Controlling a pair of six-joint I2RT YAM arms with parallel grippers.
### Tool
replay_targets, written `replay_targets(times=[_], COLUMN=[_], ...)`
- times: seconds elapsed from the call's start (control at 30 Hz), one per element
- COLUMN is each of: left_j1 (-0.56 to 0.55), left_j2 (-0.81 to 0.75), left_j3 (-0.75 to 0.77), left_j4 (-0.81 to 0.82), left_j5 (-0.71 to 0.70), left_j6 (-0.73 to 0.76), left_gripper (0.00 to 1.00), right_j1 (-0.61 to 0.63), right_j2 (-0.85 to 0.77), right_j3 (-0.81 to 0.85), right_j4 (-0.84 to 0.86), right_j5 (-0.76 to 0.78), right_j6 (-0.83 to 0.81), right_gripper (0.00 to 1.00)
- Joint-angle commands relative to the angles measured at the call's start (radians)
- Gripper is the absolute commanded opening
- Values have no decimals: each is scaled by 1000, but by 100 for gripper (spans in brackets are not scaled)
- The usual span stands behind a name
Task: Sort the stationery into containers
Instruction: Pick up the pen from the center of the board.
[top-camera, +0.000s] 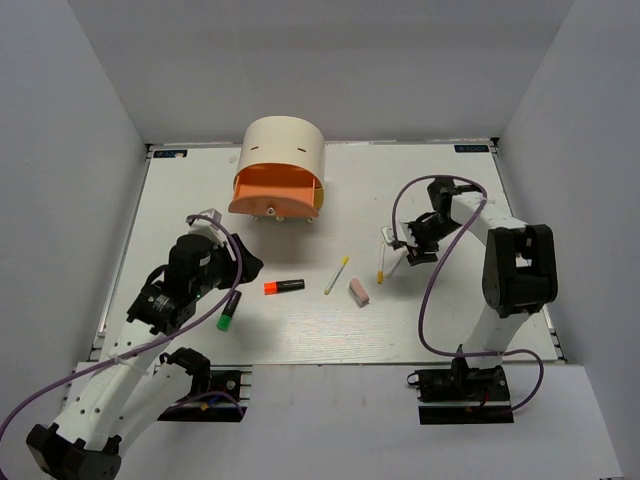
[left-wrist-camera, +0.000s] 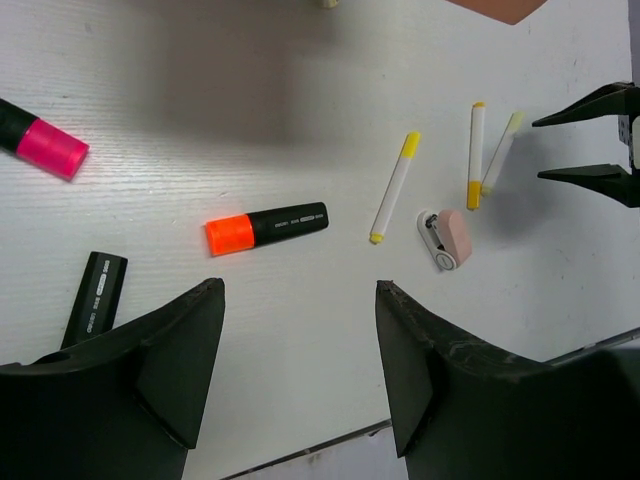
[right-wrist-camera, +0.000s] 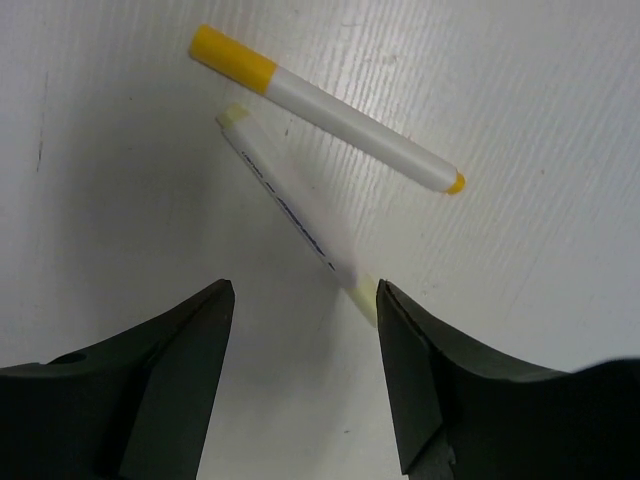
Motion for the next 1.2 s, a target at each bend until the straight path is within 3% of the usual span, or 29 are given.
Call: replay_targets(times=[0.0,0.1,0.6,0.7,0.8,0.83,0.93,1.17], left_j1=[4,4,4,4,4,4,4,4], left_j2=[-15,-24,-15,-5,6,6,17,37], left_j3=[-14,-14,-23,-23,-23,-23,-23,-23], left_j4=[-11,-11,8,17,37,37,57,86], left_j5=[-12,-22,-22,-22,-22,-22,-12,-3], left_j6=[-14,-24,-24,-24,-24,-24,-24,-5], left_gripper=[72,72,72,72,72,72,72,72], right_j1=[25,47,114,124,122,124,111,87], right_j2=[49,95,166,166,163,155,121,2], right_j3=[69,106,98,74,43,31,-4,14], right_j4=[-141,-202,-104,-48,-27,-18,-21,-175], right_j5=[35,64,144,181,235,239,253,194], right_j6=[-149,-173,-77,-11,44,50,90,83], right_gripper=[64,61,55,48,29,17,3,0])
